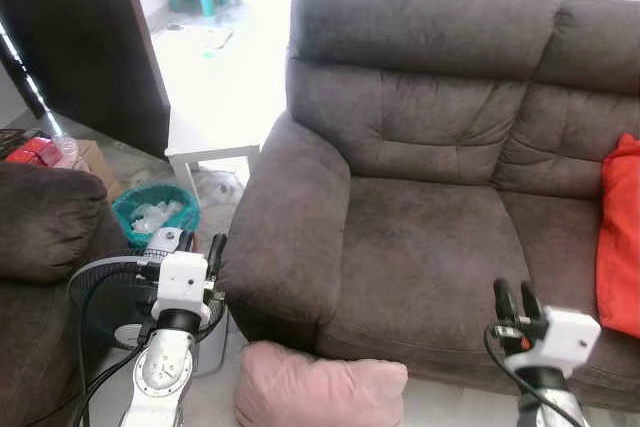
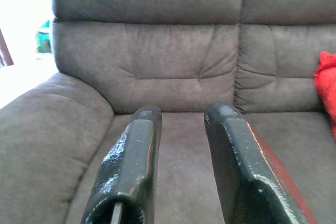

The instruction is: Move the pillow to the sofa from floor

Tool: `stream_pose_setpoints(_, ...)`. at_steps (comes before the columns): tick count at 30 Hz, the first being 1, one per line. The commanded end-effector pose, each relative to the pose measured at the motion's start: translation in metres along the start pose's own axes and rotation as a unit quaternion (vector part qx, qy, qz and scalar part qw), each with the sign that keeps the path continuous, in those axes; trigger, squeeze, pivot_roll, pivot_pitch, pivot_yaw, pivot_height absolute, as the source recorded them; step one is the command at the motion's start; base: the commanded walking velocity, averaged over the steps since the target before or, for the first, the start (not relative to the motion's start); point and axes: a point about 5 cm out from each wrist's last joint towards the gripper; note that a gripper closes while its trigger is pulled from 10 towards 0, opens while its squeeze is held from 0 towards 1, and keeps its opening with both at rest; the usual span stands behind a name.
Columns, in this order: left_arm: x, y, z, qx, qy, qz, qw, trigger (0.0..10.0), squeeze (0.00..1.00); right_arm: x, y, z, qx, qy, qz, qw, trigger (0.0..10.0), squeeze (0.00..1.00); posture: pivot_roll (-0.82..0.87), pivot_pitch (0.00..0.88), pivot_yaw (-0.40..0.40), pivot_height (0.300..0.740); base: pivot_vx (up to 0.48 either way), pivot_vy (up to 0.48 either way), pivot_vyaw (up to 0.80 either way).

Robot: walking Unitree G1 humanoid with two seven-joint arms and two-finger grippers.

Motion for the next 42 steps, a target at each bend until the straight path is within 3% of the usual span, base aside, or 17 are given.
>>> stream_pose_setpoints(1, -0.002, -0.003, 0.001, 0.012, -0.011, -0.005, 1.0, 10.0, 0.0, 0.005, -0.006, 0.001, 0.015, -0.002, 0.009, 1.0, 10.0, 0.0, 0.05, 0.01, -0.049, 0.74, 0.0, 0.0, 0.0)
stream_pose_setpoints(5, -0.005, -0.004, 0.002, 0.014, -0.019, -0.008, 1.0, 10.0, 0.0, 0.012, -0.011, -0.001, 0.027, 0.002, 0.022, 0.999, 10.0, 0.0, 0.04, 0.018, -0.041, 0.74, 0.0, 0.0, 0.0)
stream_pose_setpoints(13, -0.01, -0.002, 0.005, 0.014, -0.034, -0.013, 0.999, 10.0, 0.0, 0.008, -0.016, -0.002, 0.05, -0.019, 0.012, 0.998, 10.0, 0.0, 0.04, 0.031, -0.031, 0.74, 0.0, 0.0, 0.0)
stream_pose_setpoints(31, -0.009, -0.003, 0.005, 0.016, -0.029, -0.012, 0.999, 10.0, 0.0, 0.021, -0.019, 0.004, 0.062, 0.006, -0.002, 0.998, 10.0, 0.0, 0.05, 0.038, -0.04, 0.627, 0.0, 0.0, 0.0)
stream_pose_setpoints(42, -0.01, -0.004, 0.004, 0.018, -0.029, -0.014, 0.999, 10.0, 0.0, 0.021, -0.016, 0.006, 0.059, 0.01, -0.001, 0.998, 10.0, 0.0, 0.05, 0.036, -0.043, 0.627, 0.0, 0.0, 0.0)
Point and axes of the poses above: a point about 5 cm out from each wrist's last joint towards the gripper, its own z axis pointing out of the wrist towards the gripper, its own y axis along the axis of the wrist's last joint, x = y × z, and after that the axes turned 6 degrees about z, right-handed
